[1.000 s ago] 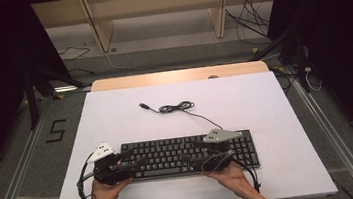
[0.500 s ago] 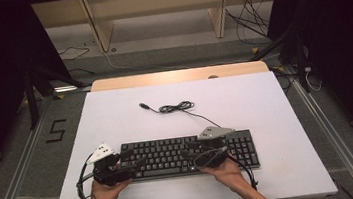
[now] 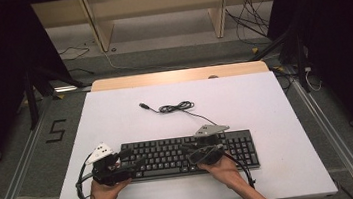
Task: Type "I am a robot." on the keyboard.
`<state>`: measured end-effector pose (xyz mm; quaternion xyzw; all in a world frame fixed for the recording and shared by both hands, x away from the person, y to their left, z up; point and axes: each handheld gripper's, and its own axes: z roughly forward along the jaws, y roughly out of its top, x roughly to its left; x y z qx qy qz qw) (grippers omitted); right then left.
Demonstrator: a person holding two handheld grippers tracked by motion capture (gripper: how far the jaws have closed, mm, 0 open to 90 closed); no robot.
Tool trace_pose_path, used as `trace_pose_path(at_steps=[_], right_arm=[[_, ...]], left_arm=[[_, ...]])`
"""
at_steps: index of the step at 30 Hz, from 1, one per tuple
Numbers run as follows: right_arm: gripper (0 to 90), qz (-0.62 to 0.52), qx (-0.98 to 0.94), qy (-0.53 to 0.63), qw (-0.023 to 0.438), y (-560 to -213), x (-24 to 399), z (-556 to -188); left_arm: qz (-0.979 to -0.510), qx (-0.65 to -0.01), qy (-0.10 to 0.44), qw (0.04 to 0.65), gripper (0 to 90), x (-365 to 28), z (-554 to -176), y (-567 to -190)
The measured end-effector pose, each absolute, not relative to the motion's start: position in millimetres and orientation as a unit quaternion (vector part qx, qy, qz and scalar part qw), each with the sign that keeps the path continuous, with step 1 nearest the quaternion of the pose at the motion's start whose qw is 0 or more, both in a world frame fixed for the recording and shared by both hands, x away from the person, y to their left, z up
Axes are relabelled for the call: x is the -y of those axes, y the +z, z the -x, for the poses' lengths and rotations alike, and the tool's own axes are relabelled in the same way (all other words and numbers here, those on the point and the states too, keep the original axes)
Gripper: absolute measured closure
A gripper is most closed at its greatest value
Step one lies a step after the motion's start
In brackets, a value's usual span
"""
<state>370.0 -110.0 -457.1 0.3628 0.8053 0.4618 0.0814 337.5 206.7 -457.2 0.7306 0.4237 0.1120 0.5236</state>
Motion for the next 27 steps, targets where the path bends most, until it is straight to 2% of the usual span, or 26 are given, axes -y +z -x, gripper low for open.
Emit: trace_pose_path(at_steps=[11,27], right_arm=[[89.9,-0.367,-0.813,0.444,0.081,-461.0,105.1,-375.1],[90.0,-0.373,-0.827,0.411,0.085,-469.1,93.0,-383.3]], left_arm=[[-0.731,-0.422,0.116,0.524,29.0,-205.8,-337.1,-456.9],[-0.732,-0.421,0.119,0.522,29.1,-206.4,-337.1,-456.7]])
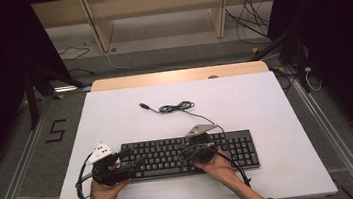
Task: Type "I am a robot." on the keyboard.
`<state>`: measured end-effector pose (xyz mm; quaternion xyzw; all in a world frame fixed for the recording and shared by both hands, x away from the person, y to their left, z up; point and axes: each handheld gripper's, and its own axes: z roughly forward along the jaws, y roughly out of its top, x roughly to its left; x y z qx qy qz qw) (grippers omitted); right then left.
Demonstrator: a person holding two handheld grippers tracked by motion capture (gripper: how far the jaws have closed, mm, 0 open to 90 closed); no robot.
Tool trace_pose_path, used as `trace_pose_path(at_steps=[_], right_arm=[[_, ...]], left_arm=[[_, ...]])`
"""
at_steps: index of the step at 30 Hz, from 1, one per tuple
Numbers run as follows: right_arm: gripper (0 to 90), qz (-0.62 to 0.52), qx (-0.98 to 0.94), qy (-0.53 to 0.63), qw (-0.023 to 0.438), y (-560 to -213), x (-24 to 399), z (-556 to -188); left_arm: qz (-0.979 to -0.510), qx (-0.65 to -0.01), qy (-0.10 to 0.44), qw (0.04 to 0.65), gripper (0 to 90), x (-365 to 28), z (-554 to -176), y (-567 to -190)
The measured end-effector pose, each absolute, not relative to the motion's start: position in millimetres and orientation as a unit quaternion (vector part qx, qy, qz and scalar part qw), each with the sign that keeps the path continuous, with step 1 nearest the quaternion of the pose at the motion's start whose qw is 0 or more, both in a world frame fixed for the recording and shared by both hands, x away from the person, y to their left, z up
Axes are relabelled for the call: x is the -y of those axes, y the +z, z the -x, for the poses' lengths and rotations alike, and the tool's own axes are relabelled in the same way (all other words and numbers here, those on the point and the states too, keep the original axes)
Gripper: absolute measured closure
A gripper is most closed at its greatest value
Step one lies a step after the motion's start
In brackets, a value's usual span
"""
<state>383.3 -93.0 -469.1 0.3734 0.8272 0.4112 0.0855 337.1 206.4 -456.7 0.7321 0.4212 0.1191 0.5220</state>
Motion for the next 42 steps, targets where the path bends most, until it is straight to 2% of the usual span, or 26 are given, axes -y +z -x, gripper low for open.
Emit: trace_pose_path(at_steps=[16,23,35,37,42], right_arm=[[90.0,-0.370,-0.842,0.379,0.106,-478.4,78.9,-388.2],[90.0,-0.379,-0.834,0.388,0.100,-476.5,80.9,-388.5],[69.8,-0.381,-0.792,0.470,0.084,-453.5,100.4,-380.6],[56.7,-0.372,-0.792,0.478,0.079,-450.6,102.7,-376.5],[43.7,-0.364,-0.789,0.489,0.078,-447.5,105.6,-370.0]], left_arm=[[-0.732,-0.421,0.120,0.522,29.2,-206.8,-337.1,-456.5],[-0.733,-0.420,0.123,0.521,29.2,-207.3,-337.1,-456.3],[-0.731,-0.422,0.125,0.521,29.2,-208.8,-337.2,-456.0],[-0.730,-0.422,0.125,0.522,29.2,-209.4,-337.4,-455.9],[-0.728,-0.425,0.126,0.523,29.2,-211.5,-337.8,-455.7]])
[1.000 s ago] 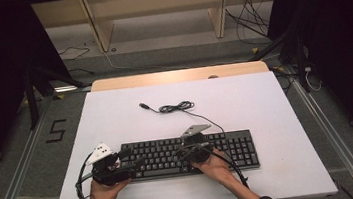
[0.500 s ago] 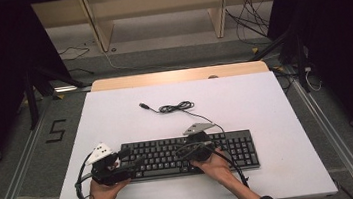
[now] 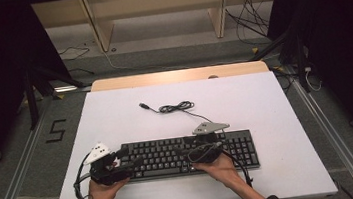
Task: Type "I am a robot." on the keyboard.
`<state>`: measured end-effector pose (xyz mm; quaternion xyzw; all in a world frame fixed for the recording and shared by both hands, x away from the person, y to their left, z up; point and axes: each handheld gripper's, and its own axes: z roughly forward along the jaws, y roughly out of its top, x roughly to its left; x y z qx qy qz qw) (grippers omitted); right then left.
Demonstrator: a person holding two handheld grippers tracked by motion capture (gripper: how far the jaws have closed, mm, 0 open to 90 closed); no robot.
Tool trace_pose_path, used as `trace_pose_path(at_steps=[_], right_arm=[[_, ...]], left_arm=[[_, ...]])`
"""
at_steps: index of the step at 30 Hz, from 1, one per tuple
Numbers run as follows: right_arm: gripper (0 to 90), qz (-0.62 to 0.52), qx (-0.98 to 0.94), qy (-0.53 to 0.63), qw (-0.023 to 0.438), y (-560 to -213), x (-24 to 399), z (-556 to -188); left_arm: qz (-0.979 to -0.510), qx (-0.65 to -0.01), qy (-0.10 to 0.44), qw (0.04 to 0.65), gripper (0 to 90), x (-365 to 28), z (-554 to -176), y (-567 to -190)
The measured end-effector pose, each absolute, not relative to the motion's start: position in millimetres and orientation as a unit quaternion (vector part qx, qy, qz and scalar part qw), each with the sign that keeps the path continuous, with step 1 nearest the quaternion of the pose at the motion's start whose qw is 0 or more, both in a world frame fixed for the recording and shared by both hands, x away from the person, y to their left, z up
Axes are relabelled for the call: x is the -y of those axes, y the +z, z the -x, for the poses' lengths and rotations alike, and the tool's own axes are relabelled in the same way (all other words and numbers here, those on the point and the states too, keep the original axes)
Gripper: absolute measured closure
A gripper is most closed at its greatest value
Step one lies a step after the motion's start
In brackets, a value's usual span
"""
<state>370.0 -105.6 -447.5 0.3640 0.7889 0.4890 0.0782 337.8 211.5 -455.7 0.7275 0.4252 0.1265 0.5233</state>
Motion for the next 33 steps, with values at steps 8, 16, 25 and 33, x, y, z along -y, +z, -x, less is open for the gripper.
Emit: trace_pose_path(at_steps=[8,16,25,33], right_arm=[[35.1,-0.353,-0.785,0.502,0.079,-443.3,106.5,-363.9],[30.5,-0.344,-0.787,0.508,0.070,-443.1,99.7,-361.0],[29.0,-0.336,-0.791,0.507,0.062,-444.4,91.1,-359.4],[33.9,-0.329,-0.798,0.502,0.060,-446.4,81.8,-359.1]], left_arm=[[-0.726,-0.424,0.130,0.525,29.2,-212.6,-337.6,-455.1],[-0.722,-0.426,0.135,0.528,29.2,-214.3,-337.6,-454.5],[-0.720,-0.428,0.138,0.529,29.2,-215.1,-337.6,-454.3],[-0.720,-0.428,0.139,0.528,29.2,-215.3,-337.5,-454.3]])
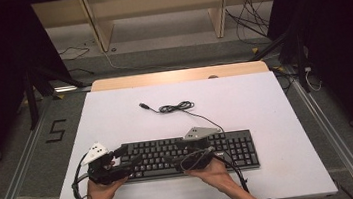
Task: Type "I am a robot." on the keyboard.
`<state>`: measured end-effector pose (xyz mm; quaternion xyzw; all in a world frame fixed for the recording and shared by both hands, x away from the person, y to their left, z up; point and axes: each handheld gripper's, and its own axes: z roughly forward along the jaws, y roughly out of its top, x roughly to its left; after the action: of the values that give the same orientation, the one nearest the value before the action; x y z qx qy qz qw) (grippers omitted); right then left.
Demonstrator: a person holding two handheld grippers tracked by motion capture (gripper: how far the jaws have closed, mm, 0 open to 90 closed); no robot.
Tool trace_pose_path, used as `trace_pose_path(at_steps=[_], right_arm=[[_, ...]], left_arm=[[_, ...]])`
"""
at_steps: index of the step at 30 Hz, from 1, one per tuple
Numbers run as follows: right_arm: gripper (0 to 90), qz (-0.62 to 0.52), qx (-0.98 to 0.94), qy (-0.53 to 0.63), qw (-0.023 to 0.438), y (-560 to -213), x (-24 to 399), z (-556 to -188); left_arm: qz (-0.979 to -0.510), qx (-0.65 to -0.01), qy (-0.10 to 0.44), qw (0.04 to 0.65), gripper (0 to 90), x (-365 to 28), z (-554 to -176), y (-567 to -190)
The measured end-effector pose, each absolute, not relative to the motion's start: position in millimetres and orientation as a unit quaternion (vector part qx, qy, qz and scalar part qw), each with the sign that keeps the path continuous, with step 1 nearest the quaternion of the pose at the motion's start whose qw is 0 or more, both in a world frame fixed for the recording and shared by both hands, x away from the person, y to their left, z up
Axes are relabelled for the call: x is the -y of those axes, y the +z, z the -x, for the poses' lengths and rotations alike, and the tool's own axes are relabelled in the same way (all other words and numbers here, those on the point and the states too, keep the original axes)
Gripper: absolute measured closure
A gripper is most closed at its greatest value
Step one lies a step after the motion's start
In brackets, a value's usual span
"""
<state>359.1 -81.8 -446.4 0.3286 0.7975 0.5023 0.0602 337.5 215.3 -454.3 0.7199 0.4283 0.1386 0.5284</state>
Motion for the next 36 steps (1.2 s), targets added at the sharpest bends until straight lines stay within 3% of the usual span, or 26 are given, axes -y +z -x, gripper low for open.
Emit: trace_pose_path(at_steps=[7,12,20,36], right_arm=[[48.3,-0.324,-0.804,0.496,0.059,-449.2,74.8,-359.7],[70.0,-0.323,-0.817,0.475,0.060,-454.3,66.7,-361.8],[89.2,-0.315,-0.836,0.447,0.052,-464.5,52.9,-362.2],[90.0,-0.316,-0.850,0.419,0.048,-477.2,35.3,-365.5]], left_arm=[[-0.720,-0.429,0.139,0.528,29.2,-215.7,-337.7,-454.4],[-0.720,-0.429,0.139,0.528,29.2,-215.7,-337.7,-454.4],[-0.720,-0.429,0.139,0.527,29.2,-215.9,-338.0,-454.7],[-0.721,-0.429,0.139,0.527,29.2,-215.2,-337.9,-454.8]])
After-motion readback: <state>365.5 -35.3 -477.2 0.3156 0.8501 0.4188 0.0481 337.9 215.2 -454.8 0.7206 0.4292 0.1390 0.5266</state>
